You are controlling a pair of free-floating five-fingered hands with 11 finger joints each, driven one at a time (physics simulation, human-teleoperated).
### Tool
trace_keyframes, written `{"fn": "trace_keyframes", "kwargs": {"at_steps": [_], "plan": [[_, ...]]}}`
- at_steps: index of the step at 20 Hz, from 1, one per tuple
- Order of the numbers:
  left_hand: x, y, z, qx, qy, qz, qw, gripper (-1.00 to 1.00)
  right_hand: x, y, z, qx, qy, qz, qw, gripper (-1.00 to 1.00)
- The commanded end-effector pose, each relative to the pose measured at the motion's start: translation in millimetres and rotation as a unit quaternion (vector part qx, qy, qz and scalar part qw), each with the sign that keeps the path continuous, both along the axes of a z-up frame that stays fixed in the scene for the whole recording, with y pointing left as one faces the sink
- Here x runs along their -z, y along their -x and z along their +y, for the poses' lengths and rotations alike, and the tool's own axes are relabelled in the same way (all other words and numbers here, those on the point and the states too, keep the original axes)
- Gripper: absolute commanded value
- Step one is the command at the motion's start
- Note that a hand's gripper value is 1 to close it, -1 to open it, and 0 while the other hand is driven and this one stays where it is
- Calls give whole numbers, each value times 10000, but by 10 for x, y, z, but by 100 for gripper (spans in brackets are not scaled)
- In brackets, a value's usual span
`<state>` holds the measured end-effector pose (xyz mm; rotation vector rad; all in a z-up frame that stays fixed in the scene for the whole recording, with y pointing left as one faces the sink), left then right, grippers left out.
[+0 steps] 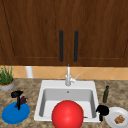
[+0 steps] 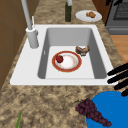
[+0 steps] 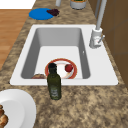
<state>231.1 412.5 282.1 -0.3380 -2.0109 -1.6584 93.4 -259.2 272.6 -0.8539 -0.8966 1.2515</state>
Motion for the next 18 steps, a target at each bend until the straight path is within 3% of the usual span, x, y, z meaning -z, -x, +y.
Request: {"fn": "trace_keyframes", "kwargs": {"at_steps": [1,3,6,15,17,18], "plan": [[138,-103,-56,-257,-15,212,9994,-100,0,0,0,0,0,0,10000,0],[221,-157,-25,-288,-31,201,9994,-100,0,0,0,0,0,0,10000,0],[323,-245,-8,-184,-37,206,9996,-100,0,0,0,0,0,0,10000,0],[687,-480,69,-142,-23,293,9995,-100,0,0,0,1,-1,0,10000,0],[755,-579,108,-144,0,413,9990,-100,0,0,0,1,-1,0,10000,0],[751,-645,139,-140,10,585,9982,-100,0,0,0,1,-1,0,10000,0]]}}
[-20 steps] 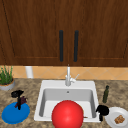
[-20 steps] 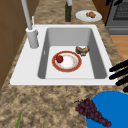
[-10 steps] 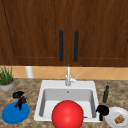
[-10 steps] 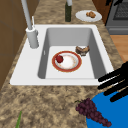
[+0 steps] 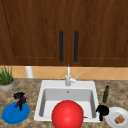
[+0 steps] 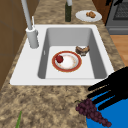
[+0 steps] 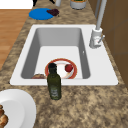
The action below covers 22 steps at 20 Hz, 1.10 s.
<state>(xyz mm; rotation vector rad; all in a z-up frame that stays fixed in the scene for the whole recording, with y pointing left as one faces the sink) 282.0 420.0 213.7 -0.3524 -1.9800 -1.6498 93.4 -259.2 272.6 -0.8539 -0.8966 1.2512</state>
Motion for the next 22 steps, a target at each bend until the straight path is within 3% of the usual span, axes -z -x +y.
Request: {"fn": "trace_keyframes", "kwargs": {"at_steps": [1,6,8,10,14,15,16,17,18,22], "plan": [[61,-174,81,-99,53,499,9987,-100,0,0,0,0,0,0,10000,0],[56,-411,192,10,153,713,9973,-100,0,0,0,0,0,0,10000,0],[156,-481,233,13,171,639,9978,-100,0,0,0,0,0,0,10000,0],[243,-472,188,16,82,463,9989,-100,0,0,0,0,0,0,10000,0],[295,-197,233,103,93,168,9998,-100,0,0,0,0,0,0,10000,0],[304,-125,262,103,91,165,9998,100,0,0,0,0,0,0,10000,0],[297,-69,265,205,13,120,9997,100,0,0,0,0,0,0,10000,0],[295,-11,230,202,-40,86,9998,100,0,0,0,0,0,0,10000,0],[293,28,225,151,-26,-33,9999,100,0,0,0,0,0,0,10000,0],[296,264,225,41,-16,-216,9998,100,0,0,0,0,0,0,10000,0]]}}
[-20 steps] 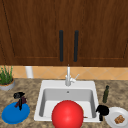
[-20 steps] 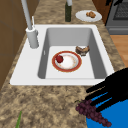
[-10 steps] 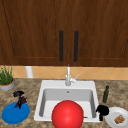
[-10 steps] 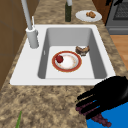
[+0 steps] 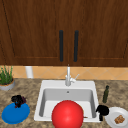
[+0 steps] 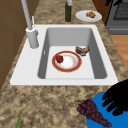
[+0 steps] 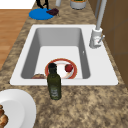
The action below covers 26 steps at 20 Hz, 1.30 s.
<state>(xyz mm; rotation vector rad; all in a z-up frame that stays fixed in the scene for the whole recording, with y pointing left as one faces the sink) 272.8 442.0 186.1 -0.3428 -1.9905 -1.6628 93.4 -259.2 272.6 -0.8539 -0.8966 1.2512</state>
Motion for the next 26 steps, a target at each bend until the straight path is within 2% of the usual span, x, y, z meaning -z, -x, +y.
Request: {"fn": "trace_keyframes", "kwargs": {"at_steps": [1,5,7,8,9,10,11,14,17,18,20,24,26], "plan": [[26,214,19,1,0,-155,9999,100,0,0,0,0,0,0,10000,0],[21,383,74,-65,43,-229,9997,100,0,0,0,0,0,0,10000,0],[-40,414,101,-86,97,-360,9993,100,0,0,0,0,0,0,10000,0],[-118,385,134,-101,155,-295,9994,-100,0,0,0,0,0,0,10000,0],[-250,407,176,-242,300,-276,9989,-100,0,0,0,0,0,0,10000,0],[-302,411,192,-300,305,-212,9989,-100,0,0,0,0,0,0,10000,0],[-351,414,210,-279,316,-197,9989,-100,0,0,0,0,0,0,10000,0],[-458,409,224,-137,412,-333,9985,-100,0,0,0,0,0,0,10000,0],[-590,282,189,-114,302,-332,9989,-100,0,0,0,0,0,0,10000,0],[-600,214,146,-133,214,-280,9993,-100,0,0,0,0,0,0,10000,0],[-598,72,77,-140,175,-180,9996,-100,0,0,0,0,0,0,10000,0],[-563,-196,-19,-160,192,-32,9997,-100,0,0,0,0,0,0,10000,0],[-402,-288,-50,-218,305,181,9991,-100,0,0,0,0,0,0,10000,0]]}}
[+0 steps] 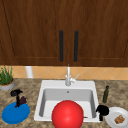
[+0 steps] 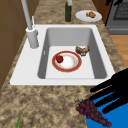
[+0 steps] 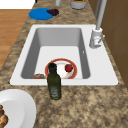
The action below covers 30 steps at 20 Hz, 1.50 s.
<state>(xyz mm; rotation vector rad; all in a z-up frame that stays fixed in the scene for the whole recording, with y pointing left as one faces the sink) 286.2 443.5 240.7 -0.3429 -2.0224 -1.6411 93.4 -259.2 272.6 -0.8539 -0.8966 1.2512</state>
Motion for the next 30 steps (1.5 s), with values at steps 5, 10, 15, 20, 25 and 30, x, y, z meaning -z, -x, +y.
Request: {"fn": "trace_keyframes", "kwargs": {"at_steps": [5,10,15,20,25,30], "plan": [[454,-450,-77,-208,100,357,9991,-100,0,0,0,0,0,0,10000,0],[721,-660,-87,-169,22,510,9986,-100,0,0,0,0,0,0,10000,0],[856,-865,-72,-36,68,885,9960,-100,0,0,0,0,0,0,10000,0],[1003,-1015,3,106,112,1177,9929,-100,0,0,0,0,0,0,10000,0],[1132,-900,174,266,81,750,9968,100,0,0,0,0,0,0,10000,0],[1091,-788,154,116,55,325,9994,100,0,0,0,0,0,0,10000,0]]}}
